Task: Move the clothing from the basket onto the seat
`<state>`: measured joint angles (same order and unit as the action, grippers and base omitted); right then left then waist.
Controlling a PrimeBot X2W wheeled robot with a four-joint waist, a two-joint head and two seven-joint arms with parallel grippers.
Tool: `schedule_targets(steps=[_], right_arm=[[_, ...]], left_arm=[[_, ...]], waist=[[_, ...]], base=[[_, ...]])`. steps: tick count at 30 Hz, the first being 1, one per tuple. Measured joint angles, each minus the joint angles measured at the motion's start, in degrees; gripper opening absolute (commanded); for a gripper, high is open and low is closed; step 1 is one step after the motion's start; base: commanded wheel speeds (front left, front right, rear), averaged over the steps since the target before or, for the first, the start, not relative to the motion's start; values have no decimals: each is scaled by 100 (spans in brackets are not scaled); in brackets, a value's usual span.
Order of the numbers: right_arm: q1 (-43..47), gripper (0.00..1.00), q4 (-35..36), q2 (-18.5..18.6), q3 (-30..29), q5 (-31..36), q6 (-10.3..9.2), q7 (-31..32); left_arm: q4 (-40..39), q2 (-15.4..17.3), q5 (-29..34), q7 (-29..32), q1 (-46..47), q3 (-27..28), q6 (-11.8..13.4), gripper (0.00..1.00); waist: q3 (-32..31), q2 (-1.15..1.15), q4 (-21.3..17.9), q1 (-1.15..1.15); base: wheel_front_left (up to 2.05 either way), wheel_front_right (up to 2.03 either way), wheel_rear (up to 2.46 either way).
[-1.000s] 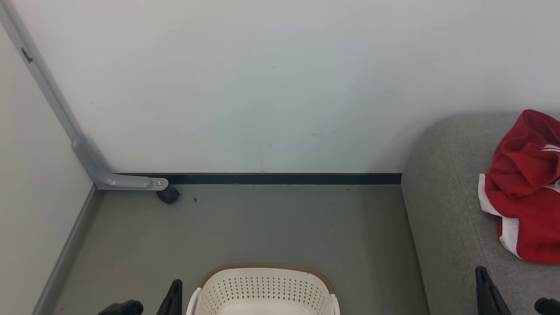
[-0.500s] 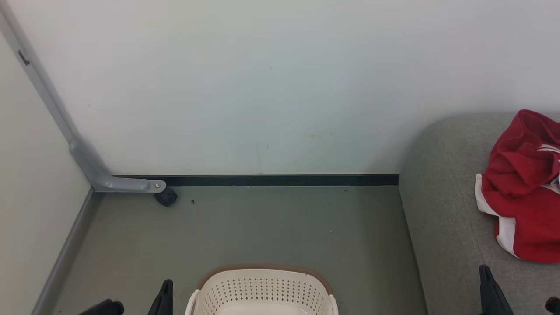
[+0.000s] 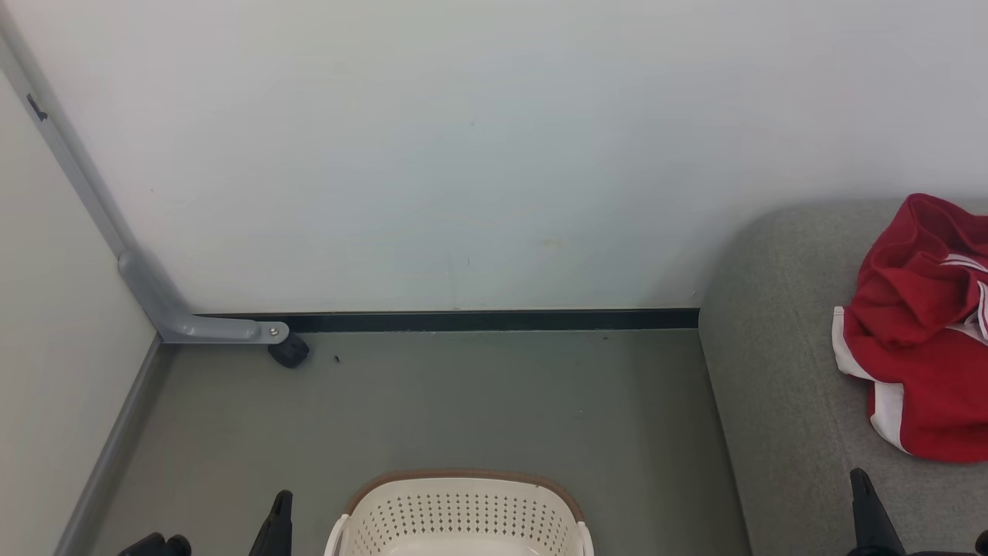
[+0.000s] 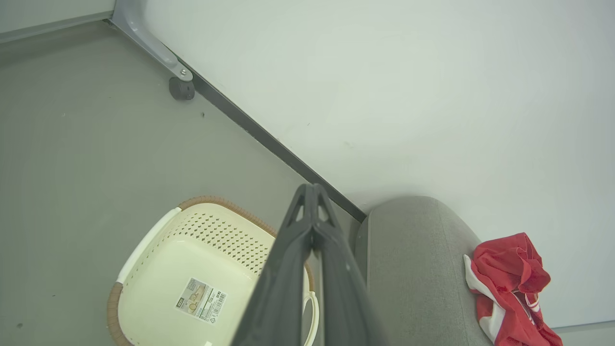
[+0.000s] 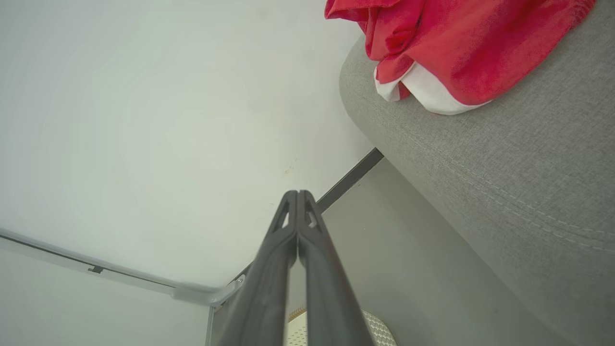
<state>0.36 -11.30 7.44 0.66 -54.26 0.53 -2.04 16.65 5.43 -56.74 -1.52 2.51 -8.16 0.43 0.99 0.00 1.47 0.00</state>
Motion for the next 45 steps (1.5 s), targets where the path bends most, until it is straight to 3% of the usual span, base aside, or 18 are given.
schedule_targets(steps=[45], right_arm=[[-460, 0, -557, -461, -773, -3398, 558, 776]], left_arm=[[43, -258, -3165, 730, 132, 1193, -678, 0]], waist=[[-82, 0, -137, 0]], base=[[0, 0, 0]])
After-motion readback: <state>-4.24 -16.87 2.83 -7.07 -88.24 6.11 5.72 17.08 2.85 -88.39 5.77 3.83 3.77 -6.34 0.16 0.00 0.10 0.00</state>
